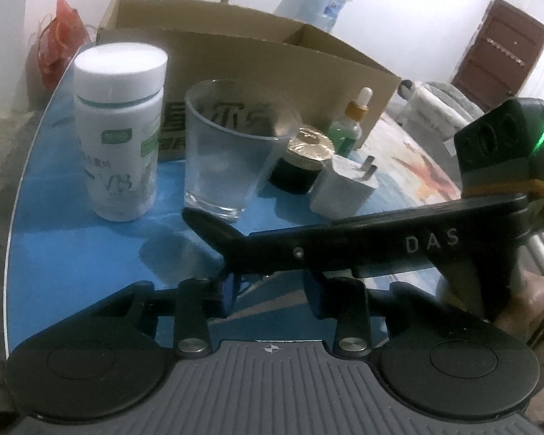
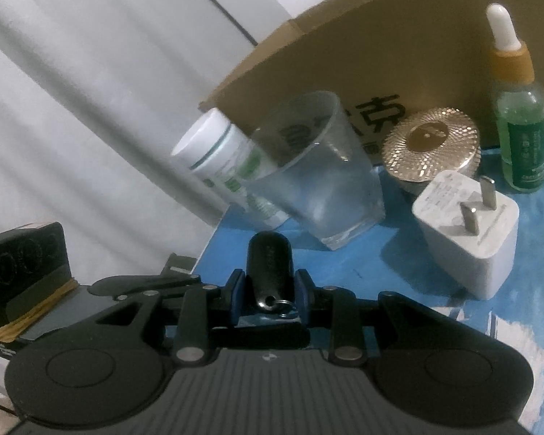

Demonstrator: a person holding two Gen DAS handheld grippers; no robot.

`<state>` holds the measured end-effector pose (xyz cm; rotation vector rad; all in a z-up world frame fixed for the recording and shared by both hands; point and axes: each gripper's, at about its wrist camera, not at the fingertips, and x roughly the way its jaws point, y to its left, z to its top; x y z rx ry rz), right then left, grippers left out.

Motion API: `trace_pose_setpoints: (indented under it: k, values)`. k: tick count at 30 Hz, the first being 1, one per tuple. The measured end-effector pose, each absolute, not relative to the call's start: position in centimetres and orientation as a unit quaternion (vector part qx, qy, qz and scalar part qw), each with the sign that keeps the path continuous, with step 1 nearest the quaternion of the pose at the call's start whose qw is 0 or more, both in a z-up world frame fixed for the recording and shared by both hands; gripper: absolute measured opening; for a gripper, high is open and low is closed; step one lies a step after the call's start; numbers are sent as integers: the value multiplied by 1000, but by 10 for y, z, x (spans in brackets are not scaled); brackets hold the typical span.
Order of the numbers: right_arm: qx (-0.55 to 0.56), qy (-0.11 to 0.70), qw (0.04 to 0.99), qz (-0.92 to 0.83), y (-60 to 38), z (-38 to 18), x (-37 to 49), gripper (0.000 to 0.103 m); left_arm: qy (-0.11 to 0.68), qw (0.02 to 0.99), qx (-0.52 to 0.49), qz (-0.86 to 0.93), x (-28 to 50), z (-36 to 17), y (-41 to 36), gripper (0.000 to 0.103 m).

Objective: Organize rigid objects
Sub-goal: 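Carry the black fob over the cardboard box with the right gripper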

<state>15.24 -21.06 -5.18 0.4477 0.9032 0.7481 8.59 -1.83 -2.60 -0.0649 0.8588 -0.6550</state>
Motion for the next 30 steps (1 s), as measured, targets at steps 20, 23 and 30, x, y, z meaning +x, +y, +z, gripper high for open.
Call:
trace_pose_setpoints:
  k: [20,23,30]
  values:
    - [184,295,848,400,-211,67,149,32,322,885,60,-331,90,102,-35,36]
    - [187,302,850,388,-217,82,180,32,342,875,55,-338,130,114,-44,36]
    - [210,377,832,348,-225,80,273,32,425,845,28,-324,233,104,-55,36]
